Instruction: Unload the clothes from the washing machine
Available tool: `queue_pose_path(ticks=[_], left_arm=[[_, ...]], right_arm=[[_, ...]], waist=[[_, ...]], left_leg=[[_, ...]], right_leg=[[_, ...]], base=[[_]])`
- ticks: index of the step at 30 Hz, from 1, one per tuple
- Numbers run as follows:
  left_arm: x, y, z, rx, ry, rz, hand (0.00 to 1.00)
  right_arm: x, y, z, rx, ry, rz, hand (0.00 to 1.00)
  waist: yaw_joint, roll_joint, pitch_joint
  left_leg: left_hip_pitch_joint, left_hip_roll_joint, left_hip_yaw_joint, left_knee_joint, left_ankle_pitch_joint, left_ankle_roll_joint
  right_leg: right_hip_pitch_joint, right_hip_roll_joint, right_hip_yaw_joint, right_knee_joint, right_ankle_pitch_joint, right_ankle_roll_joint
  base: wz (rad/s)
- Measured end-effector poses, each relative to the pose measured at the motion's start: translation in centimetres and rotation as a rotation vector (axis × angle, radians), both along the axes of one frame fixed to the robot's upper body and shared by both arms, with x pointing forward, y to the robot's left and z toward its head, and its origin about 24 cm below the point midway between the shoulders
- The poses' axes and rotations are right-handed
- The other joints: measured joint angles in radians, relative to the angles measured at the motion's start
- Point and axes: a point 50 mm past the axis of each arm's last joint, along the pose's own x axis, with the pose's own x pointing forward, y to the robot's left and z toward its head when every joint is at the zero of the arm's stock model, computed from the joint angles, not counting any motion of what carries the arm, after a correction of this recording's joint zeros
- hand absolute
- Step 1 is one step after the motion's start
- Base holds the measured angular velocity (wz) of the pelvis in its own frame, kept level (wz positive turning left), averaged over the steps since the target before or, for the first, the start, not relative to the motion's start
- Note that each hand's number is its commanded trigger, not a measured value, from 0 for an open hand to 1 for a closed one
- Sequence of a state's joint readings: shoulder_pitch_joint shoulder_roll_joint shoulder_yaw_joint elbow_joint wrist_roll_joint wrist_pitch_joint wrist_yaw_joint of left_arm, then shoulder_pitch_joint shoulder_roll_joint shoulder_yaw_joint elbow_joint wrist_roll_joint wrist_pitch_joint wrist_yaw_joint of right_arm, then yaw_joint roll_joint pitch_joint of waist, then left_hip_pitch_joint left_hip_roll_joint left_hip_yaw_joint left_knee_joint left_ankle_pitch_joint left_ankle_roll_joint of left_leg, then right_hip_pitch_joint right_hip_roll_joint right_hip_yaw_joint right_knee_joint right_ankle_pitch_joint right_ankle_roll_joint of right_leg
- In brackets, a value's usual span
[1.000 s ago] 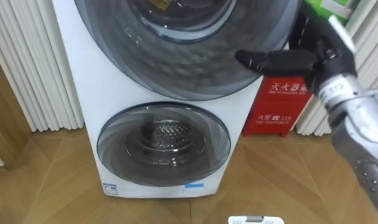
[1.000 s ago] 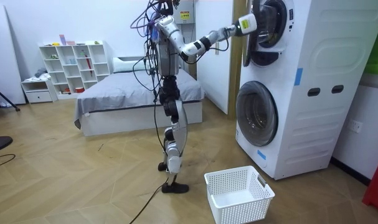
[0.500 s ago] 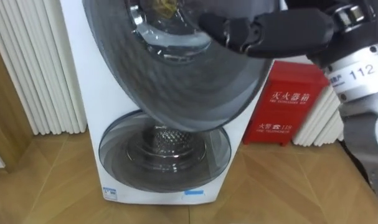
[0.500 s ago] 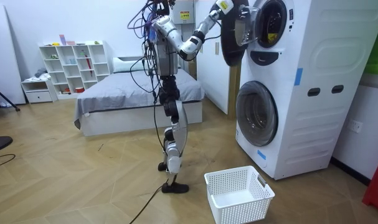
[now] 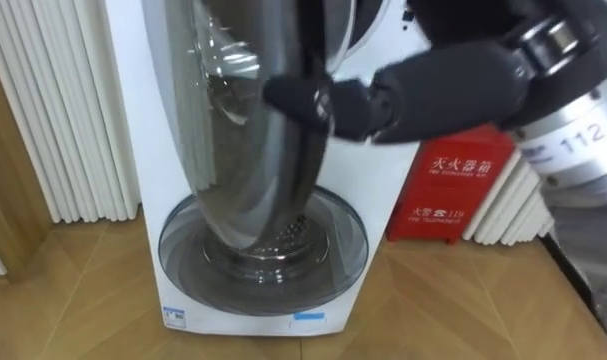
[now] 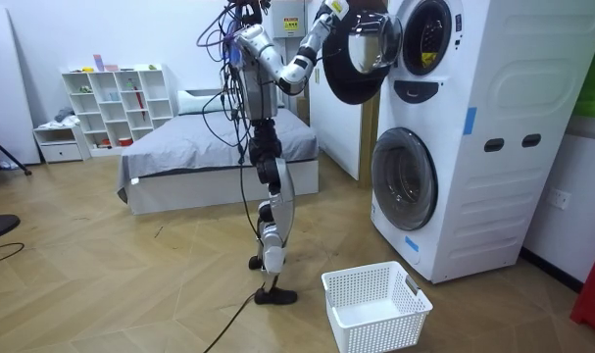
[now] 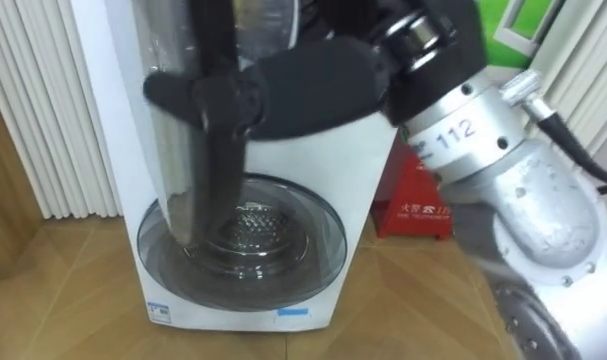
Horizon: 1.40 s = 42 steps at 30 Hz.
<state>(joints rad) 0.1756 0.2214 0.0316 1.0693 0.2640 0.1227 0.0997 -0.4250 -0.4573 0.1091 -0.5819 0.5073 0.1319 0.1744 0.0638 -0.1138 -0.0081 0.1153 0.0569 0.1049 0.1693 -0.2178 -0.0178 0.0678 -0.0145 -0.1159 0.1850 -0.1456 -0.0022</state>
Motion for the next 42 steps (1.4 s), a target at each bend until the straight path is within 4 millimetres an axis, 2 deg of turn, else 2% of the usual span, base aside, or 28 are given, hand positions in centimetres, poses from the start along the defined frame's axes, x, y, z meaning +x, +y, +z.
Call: queue_pose_path(ticks=[6,11,19,27,30,37,42], left_arm=[[1.2,-0.1,0.1,-0.002,-0.026,-0.009,0.0],[2.0,-0.4,0.1,-0.026,-0.055,0.004,0.0],[1.5,-0.8,-0.2,-0.045,-0.035,0.004,0.0],[1.3,-0.7,-0.2,-0.058,-0.032,0.009,0.0],[1.5,-0.8,-0.2,-0.065,-0.035,0.011,0.0],[1.4,-0.8,-0.2,-0.062,-0.028,0.009,0.0],[1.6,-0.8,-0.2,-0.053,-0.016,-0.008,0.0]], right_arm=[[0.0,0.7,-1.9,-0.055,0.075,0.066,0.0],[-0.2,1.2,-2.9,-0.074,0.102,0.116,0.0],[-0.7,2.6,-3.4,-0.076,0.103,0.22,0.0],[-1.0,3.1,-3.9,-0.088,0.12,0.278,0.0],[-0.9,3.3,-4.1,-0.095,0.122,0.283,0.0],[-0.7,4.4,-5.1,-0.079,0.174,0.322,0.0],[-0.5,5.7,-6.2,-0.078,0.227,0.352,0.0]], waist=[[0.008,0.001,0.0023],[0.025,0.002,0.0079],[0.028,0.002,0.008],[0.06,0.001,0.0068],[0.082,0.0,0.0069],[0.111,0.0,0.0083],[0.111,-0.002,0.0117]], left_leg=[[0.001,0.0,0.001,-0.007,0.0,0.0],[-0.001,0.001,0.002,-0.012,0.0,0.0],[-0.003,0.001,0.004,-0.016,0.0,0.0],[-0.014,0.001,-0.011,-0.014,0.0,0.0],[-0.017,0.001,-0.014,-0.009,0.0,0.0],[-0.026,0.001,-0.028,-0.005,0.0,0.0],[-0.043,0.0,-0.054,-0.002,0.001,-0.002]], right_leg=[[-0.002,0.001,0.0,-0.002,0.0,0.0],[-0.008,0.001,-0.001,-0.001,0.0,0.0],[-0.012,0.001,-0.008,-0.001,0.0,0.0],[-0.015,0.0,-0.027,-0.001,0.0,0.0],[-0.015,-0.001,-0.035,-0.002,0.0,0.0],[-0.015,-0.001,-0.042,-0.002,-0.001,0.001],[-0.017,-0.002,-0.056,-0.002,-0.001,0.001]], base=[[0.0],[0.0],[0.0],[0.05],[0.03],[0.06],[0.13]])
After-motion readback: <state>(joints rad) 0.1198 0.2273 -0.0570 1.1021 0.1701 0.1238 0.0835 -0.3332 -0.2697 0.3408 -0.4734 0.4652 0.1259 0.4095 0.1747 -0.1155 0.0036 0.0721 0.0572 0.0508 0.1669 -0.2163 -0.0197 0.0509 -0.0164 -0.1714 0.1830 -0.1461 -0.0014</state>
